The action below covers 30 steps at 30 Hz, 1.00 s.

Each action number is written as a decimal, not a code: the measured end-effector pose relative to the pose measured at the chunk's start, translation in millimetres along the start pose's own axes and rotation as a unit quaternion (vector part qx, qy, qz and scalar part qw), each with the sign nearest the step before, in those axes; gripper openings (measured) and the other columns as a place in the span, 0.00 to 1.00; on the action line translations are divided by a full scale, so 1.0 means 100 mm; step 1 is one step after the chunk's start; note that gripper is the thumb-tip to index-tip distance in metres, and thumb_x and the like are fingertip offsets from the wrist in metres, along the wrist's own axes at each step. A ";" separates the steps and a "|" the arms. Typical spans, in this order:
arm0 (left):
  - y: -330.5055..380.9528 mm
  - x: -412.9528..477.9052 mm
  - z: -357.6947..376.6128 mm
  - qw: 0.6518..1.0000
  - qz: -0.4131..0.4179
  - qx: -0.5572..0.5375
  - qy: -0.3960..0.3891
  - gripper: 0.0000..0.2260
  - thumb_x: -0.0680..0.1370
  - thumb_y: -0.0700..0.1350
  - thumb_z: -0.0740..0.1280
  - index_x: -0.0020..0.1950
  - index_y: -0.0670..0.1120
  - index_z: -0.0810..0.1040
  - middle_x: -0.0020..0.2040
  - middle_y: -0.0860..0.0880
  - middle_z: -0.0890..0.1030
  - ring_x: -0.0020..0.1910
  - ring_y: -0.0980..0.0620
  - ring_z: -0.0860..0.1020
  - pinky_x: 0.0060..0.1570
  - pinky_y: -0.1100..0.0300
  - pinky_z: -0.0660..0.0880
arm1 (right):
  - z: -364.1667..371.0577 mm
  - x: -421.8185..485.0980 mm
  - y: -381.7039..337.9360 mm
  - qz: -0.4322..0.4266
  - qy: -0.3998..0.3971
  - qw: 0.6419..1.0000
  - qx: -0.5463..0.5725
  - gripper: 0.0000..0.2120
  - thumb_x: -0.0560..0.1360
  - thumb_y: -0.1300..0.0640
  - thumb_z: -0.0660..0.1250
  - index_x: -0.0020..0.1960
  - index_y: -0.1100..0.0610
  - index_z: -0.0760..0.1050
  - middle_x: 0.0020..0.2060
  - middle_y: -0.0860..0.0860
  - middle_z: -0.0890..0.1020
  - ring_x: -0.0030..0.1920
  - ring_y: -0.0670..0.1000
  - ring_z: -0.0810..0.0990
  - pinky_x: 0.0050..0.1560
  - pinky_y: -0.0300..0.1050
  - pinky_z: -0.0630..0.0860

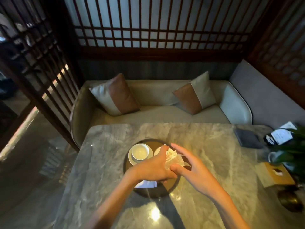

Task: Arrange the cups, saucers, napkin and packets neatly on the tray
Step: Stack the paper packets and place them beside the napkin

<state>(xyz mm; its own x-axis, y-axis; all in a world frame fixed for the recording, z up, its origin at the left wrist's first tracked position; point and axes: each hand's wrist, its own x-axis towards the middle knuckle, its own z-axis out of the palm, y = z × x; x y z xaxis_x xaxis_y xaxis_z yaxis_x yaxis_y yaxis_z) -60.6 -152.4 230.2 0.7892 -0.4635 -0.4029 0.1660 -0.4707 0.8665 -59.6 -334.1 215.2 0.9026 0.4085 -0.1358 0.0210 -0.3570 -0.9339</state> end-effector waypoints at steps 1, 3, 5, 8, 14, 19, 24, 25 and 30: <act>0.05 0.09 0.07 1.000 0.008 0.029 0.010 0.34 0.74 0.44 0.71 0.72 0.52 0.53 0.45 0.49 0.78 0.38 0.54 0.79 0.38 0.61 0.78 | -0.09 -0.03 0.04 0.006 0.004 1.000 0.006 0.29 0.75 0.60 0.72 0.71 0.42 0.70 0.65 0.37 0.75 0.64 0.35 0.74 0.63 0.33 0.72; 0.18 0.31 0.22 0.998 0.037 0.049 0.034 0.35 0.73 0.44 0.73 0.71 0.52 0.55 0.47 0.49 0.78 0.42 0.54 0.80 0.40 0.61 0.80 | -0.33 -0.05 0.15 0.005 0.014 1.000 0.012 0.27 0.73 0.64 0.73 0.67 0.45 0.72 0.60 0.41 0.79 0.58 0.36 0.78 0.57 0.30 0.73; 0.28 0.54 0.36 0.996 0.071 0.019 0.058 0.33 0.71 0.40 0.76 0.67 0.50 0.60 0.51 0.46 0.79 0.45 0.51 0.81 0.44 0.60 0.80 | -0.64 -0.05 0.33 0.001 0.027 0.999 0.024 0.23 0.71 0.68 0.74 0.61 0.50 0.75 0.52 0.46 0.82 0.51 0.39 0.80 0.51 0.31 0.74; 0.27 0.94 0.65 0.981 0.098 -0.122 0.111 0.25 0.71 0.33 0.75 0.63 0.44 0.69 0.52 0.49 0.80 0.47 0.55 0.81 0.49 0.62 0.79 | -1.10 0.00 0.79 -0.006 0.088 0.993 0.073 0.19 0.68 0.67 0.76 0.55 0.52 0.77 0.45 0.46 0.84 0.47 0.40 0.81 0.48 0.32 0.75; -0.18 2.25 1.50 0.959 0.086 -0.092 0.253 0.15 0.80 0.34 0.63 0.63 0.48 0.68 0.54 0.53 0.79 0.52 0.63 0.79 0.53 0.68 0.74 | -1.45 0.38 2.16 0.036 0.138 0.985 0.092 0.16 0.76 0.60 0.68 0.60 0.45 0.77 0.53 0.47 0.85 0.54 0.46 0.83 0.58 0.47 0.77; -1.00 3.51 1.88 0.942 0.082 -0.018 0.325 0.15 0.81 0.38 0.62 0.65 0.51 0.66 0.59 0.47 0.78 0.60 0.50 0.76 0.64 0.53 0.72 | -1.53 0.92 3.32 0.021 0.157 0.986 0.049 0.25 0.75 0.44 0.62 0.70 0.51 0.70 0.60 0.47 0.82 0.60 0.45 0.81 0.59 0.50 0.78; -1.68 4.16 2.11 0.933 0.102 0.019 0.345 0.14 0.80 0.38 0.61 0.66 0.38 0.67 0.58 0.40 0.77 0.57 0.42 0.78 0.59 0.41 0.73 | -1.45 1.29 4.20 -0.009 0.176 0.983 0.049 0.21 0.76 0.61 0.63 0.69 0.58 0.71 0.58 0.47 0.82 0.56 0.39 0.81 0.58 0.33 0.73; -1.79 4.21 2.15 0.932 0.111 0.028 0.345 0.16 0.79 0.38 0.61 0.66 0.35 0.66 0.58 0.40 0.76 0.56 0.41 0.77 0.57 0.40 0.73 | -1.41 1.30 4.33 -0.009 0.175 0.983 0.054 0.23 0.75 0.62 0.63 0.70 0.59 0.70 0.60 0.50 0.81 0.58 0.42 0.81 0.60 0.37 0.74; -2.06 4.27 2.36 0.916 0.101 0.105 0.373 0.27 0.75 0.39 0.65 0.74 0.41 0.62 0.64 0.46 0.76 0.61 0.48 0.74 0.64 0.51 0.69 | -1.25 1.25 4.67 -0.057 0.201 0.978 0.027 0.32 0.76 0.65 0.60 0.78 0.61 0.55 0.75 0.54 0.67 0.75 0.50 0.67 0.73 0.53 0.67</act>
<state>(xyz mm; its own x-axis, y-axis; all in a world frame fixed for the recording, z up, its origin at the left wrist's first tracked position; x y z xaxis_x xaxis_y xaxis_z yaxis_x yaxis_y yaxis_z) 102.8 -431.0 -189.6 0.9887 0.0485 0.1418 -0.0843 -0.6021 0.7940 117.1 -554.9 -196.8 0.9921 0.0755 0.1001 0.1173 -0.2787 -0.9532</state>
